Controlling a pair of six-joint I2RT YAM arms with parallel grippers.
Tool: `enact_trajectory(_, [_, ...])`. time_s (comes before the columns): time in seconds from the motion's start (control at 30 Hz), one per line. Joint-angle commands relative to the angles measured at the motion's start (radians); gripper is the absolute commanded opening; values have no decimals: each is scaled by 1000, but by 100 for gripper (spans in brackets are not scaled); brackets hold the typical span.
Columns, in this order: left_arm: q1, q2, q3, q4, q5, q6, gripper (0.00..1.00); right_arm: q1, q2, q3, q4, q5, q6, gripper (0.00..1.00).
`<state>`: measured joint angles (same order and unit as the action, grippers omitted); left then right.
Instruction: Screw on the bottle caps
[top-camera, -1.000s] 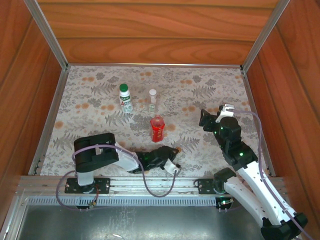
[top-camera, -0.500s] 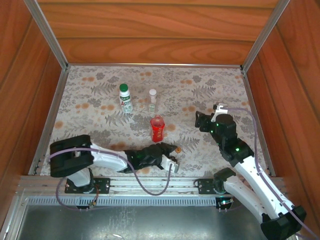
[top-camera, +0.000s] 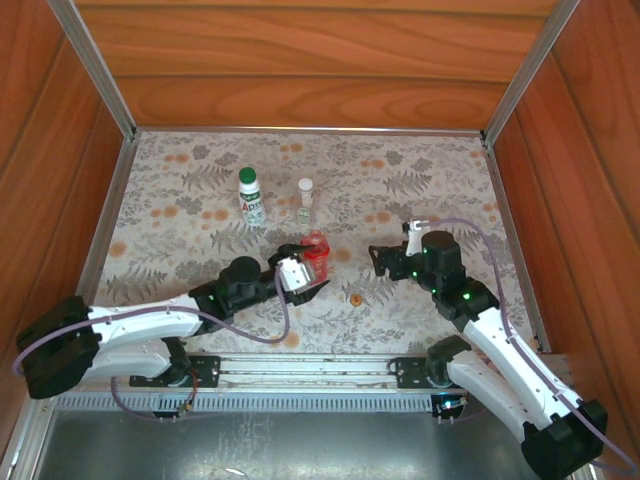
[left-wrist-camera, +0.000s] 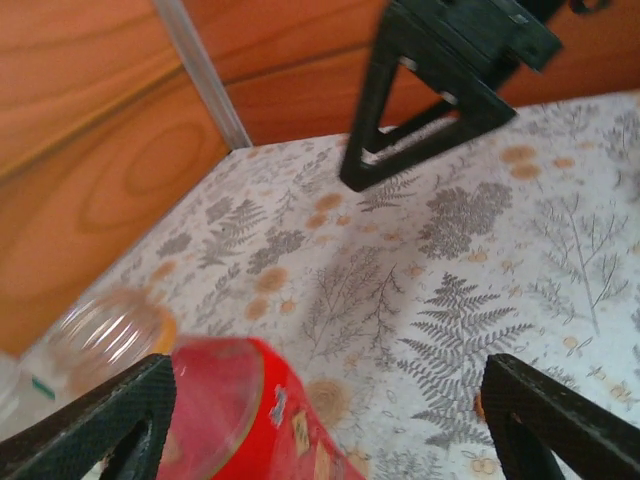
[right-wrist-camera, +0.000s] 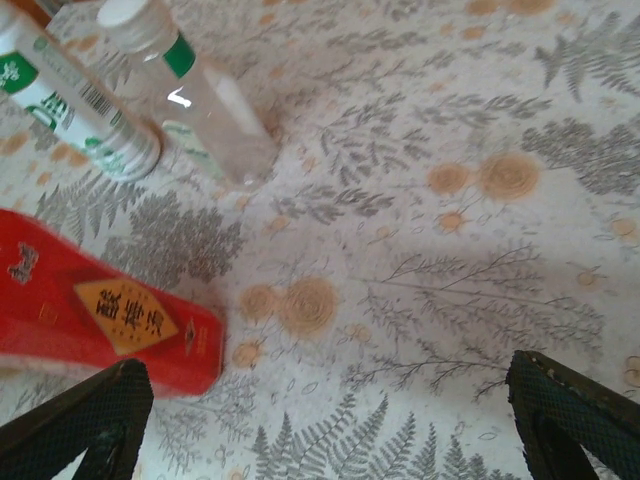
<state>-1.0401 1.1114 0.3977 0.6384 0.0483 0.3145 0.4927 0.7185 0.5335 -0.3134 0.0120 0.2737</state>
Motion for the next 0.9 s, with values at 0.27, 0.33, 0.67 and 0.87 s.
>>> enact_trajectory(0.27, [93,-137,-98,-11,-99,-217,91,50,38,-40,49,-53,-15,98])
enact_trajectory(0.33, [120,-110,-93,0,-69,-230,96,55,48,-40,61,-53,-9,98])
enact_trajectory(0.67, [231,112,-114,317,141,-286,100,63,57,-47,63,-30,-3,98])
enact_trajectory(0.87, [245,198,-72,354,244,-258,100,64,47,-43,31,3,-11,98])
